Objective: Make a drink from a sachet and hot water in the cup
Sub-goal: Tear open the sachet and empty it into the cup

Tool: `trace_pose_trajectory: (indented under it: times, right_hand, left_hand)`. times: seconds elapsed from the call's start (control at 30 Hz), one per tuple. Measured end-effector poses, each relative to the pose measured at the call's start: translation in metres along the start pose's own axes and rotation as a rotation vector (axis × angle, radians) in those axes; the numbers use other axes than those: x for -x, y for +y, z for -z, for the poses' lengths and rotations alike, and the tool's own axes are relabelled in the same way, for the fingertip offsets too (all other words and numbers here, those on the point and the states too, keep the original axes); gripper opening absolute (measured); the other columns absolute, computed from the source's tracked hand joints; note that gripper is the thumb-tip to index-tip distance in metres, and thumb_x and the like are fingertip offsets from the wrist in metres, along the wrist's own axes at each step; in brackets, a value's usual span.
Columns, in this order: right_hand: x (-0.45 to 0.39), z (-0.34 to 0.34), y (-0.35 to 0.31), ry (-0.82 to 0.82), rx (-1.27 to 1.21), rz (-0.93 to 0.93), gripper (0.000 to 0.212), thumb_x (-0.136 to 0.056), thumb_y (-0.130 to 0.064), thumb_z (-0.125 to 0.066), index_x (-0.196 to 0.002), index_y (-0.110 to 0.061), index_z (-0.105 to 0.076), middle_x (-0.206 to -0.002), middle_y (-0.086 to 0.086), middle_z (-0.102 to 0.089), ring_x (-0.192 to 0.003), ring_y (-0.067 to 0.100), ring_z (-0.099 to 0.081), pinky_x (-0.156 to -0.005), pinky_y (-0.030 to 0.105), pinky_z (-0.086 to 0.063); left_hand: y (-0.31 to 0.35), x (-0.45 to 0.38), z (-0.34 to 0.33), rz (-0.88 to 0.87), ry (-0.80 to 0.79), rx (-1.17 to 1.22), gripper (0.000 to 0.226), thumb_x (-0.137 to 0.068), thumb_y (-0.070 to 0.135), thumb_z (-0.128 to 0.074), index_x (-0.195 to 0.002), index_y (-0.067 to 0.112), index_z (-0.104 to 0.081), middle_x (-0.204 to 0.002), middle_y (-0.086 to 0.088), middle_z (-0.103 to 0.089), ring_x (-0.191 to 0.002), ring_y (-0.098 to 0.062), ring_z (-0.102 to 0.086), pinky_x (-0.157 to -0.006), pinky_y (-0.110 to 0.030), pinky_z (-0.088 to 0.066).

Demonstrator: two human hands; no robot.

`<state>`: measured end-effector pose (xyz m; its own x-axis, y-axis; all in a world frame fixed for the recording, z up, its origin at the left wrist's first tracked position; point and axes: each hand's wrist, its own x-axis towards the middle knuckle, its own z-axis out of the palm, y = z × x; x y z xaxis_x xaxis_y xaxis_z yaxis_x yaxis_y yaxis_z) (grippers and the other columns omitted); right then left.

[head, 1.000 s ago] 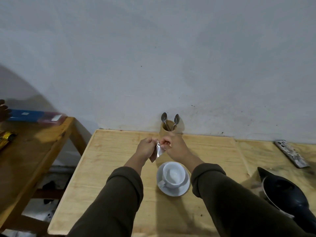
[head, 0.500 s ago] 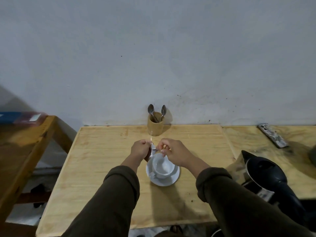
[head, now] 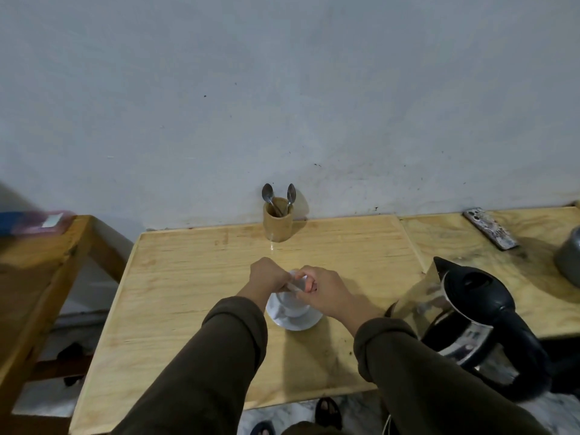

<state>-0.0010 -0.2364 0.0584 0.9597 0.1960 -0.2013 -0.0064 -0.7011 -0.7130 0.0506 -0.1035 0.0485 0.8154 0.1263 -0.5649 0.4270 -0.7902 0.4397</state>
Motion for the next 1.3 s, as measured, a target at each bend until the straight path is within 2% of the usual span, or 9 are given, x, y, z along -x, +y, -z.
trace_pose_trajectory:
  times: [0.17,0.3,0.5,0.67,0.77,0.87,1.03,1.2,1.3]
  right_hand:
    - [-0.001,-0.004,0.007,0.094,-0.018,-0.088,0.011,-0.084,-0.013,-0.064,-0.085,-0.004,-0.07,-0.073,0.003,-0.052,-0.075,0.017,-0.046,-0.058,0.016,-0.031]
    - [-0.006,-0.007,0.011,0.176,-0.075,-0.144,0.021,-0.082,-0.012,-0.064,-0.078,0.009,-0.065,-0.072,0.009,-0.05,-0.072,0.019,-0.046,-0.062,0.022,-0.037]
    - [-0.013,-0.008,0.012,0.2,-0.085,-0.174,0.021,-0.082,-0.014,-0.066,-0.081,0.006,-0.068,-0.08,0.008,-0.055,-0.075,0.019,-0.05,-0.072,0.029,-0.041]
    - [-0.013,-0.007,0.011,0.183,-0.134,-0.178,0.014,-0.079,-0.012,-0.068,-0.072,-0.003,-0.062,-0.078,0.005,-0.054,-0.073,0.017,-0.048,-0.064,0.023,-0.036]
    - [-0.014,-0.008,0.012,0.185,-0.176,-0.195,0.023,-0.079,-0.006,-0.067,-0.062,-0.012,-0.054,-0.067,0.002,-0.051,-0.072,0.018,-0.048,-0.059,0.019,-0.037]
    - [-0.014,-0.008,0.01,0.182,-0.126,-0.22,0.038,-0.079,-0.003,-0.064,-0.053,-0.023,-0.044,-0.058,-0.009,-0.047,-0.071,0.017,-0.049,-0.05,0.007,-0.033]
    - [-0.014,-0.01,0.009,0.166,-0.092,-0.236,0.041,-0.081,-0.002,-0.061,-0.052,-0.024,-0.043,-0.058,-0.008,-0.047,-0.071,0.018,-0.049,-0.053,0.018,-0.035]
    - [-0.014,-0.009,0.01,0.121,-0.048,-0.199,0.046,-0.083,-0.003,-0.06,-0.051,-0.028,-0.039,-0.06,-0.009,-0.043,-0.074,0.018,-0.045,-0.05,0.015,-0.029]
    - [-0.015,-0.006,0.01,0.101,0.021,-0.181,0.051,-0.086,-0.005,-0.057,-0.052,-0.033,-0.031,-0.063,-0.012,-0.036,-0.078,0.018,-0.042,-0.063,0.02,-0.028]
  left_hand:
    - [0.001,0.0,0.007,-0.005,0.041,0.153,0.041,-0.088,0.04,-0.052,-0.066,0.007,-0.061,-0.061,-0.003,-0.065,-0.08,-0.022,-0.065,-0.086,-0.029,-0.05]
    - [-0.001,0.003,0.009,-0.004,0.028,0.197,0.045,-0.091,0.044,-0.047,-0.063,0.012,-0.063,-0.027,0.007,-0.055,-0.071,-0.017,-0.063,-0.068,-0.025,-0.044]
    - [0.002,0.011,0.01,-0.029,0.045,0.166,0.049,-0.091,0.046,-0.045,-0.053,0.016,-0.053,-0.022,0.006,-0.048,-0.057,-0.011,-0.053,-0.059,-0.022,-0.037]
    - [0.004,0.016,0.009,-0.071,0.044,0.224,0.044,-0.091,0.043,-0.051,-0.054,0.018,-0.053,-0.04,0.004,-0.058,-0.063,-0.013,-0.058,-0.068,-0.024,-0.046]
    - [0.004,0.016,0.008,-0.101,0.045,0.229,0.042,-0.089,0.044,-0.052,-0.054,0.021,-0.057,-0.06,0.004,-0.061,-0.084,-0.02,-0.066,-0.09,-0.031,-0.048]
    - [0.003,0.017,0.007,-0.113,0.039,0.229,0.039,-0.087,0.043,-0.056,-0.055,0.022,-0.062,-0.059,0.004,-0.061,-0.083,-0.016,-0.062,-0.082,-0.029,-0.049]
    - [0.001,0.018,0.009,-0.127,0.049,0.292,0.035,-0.082,0.041,-0.065,-0.083,0.008,-0.077,-0.094,-0.01,-0.078,-0.097,-0.022,-0.07,-0.097,-0.036,-0.051]
    - [0.0,0.019,0.013,-0.134,0.05,0.276,0.028,-0.08,0.037,-0.069,-0.059,0.019,-0.068,-0.068,0.003,-0.07,-0.093,-0.019,-0.071,-0.097,-0.034,-0.052]
    - [0.0,0.019,0.013,-0.115,0.042,0.287,0.03,-0.08,0.036,-0.069,-0.055,0.021,-0.064,-0.061,0.008,-0.065,-0.073,-0.011,-0.064,-0.093,-0.031,-0.053]
